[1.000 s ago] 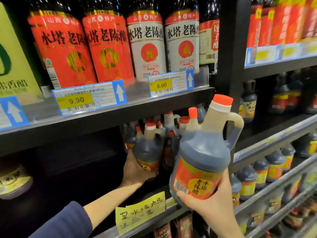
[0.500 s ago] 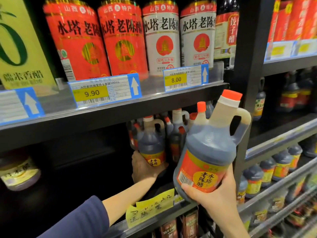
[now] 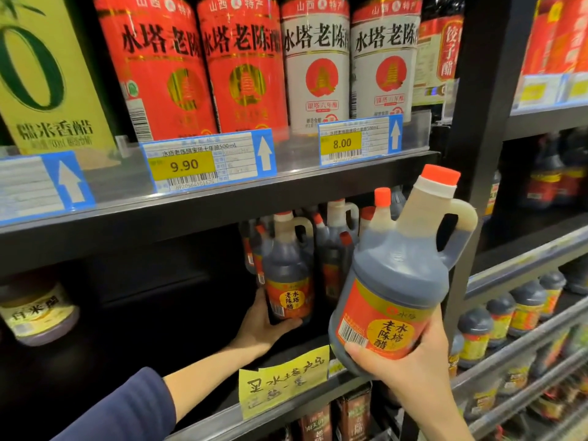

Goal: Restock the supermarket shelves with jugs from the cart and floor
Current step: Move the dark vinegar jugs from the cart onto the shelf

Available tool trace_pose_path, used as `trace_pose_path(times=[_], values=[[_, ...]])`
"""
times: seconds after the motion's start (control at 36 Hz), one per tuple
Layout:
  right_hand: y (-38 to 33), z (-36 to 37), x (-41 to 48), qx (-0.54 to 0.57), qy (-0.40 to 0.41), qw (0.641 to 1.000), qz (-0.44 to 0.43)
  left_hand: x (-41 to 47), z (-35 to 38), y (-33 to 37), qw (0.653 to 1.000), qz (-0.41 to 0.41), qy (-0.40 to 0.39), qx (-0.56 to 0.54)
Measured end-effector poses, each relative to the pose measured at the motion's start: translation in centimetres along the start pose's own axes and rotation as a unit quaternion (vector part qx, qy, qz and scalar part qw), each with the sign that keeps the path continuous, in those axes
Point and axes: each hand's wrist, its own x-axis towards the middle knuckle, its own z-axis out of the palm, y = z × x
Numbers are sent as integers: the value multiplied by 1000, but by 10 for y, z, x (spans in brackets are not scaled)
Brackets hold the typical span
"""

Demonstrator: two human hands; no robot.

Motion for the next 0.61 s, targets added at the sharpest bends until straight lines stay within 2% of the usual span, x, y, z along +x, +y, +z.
trace_pose_path(times=[0.19,0.42,0.47,0.56,0.61], values=[[3,0,0,-13,-4,1000,11,-1,18,6,997,-27,59,43],[3,2,-2,-5,-9,1000,18,0,15,9,995,-34,59,67],[4,3,-3,-11,-11,1000,18,2,11,12,997,-29,35,60],[6,4,-3,-18,-12,1000,20,7,-3,23,998,-24,-48,37],[9,2,-4,-24,-12,999,24,7,-14,36,998,-37,-53,6]])
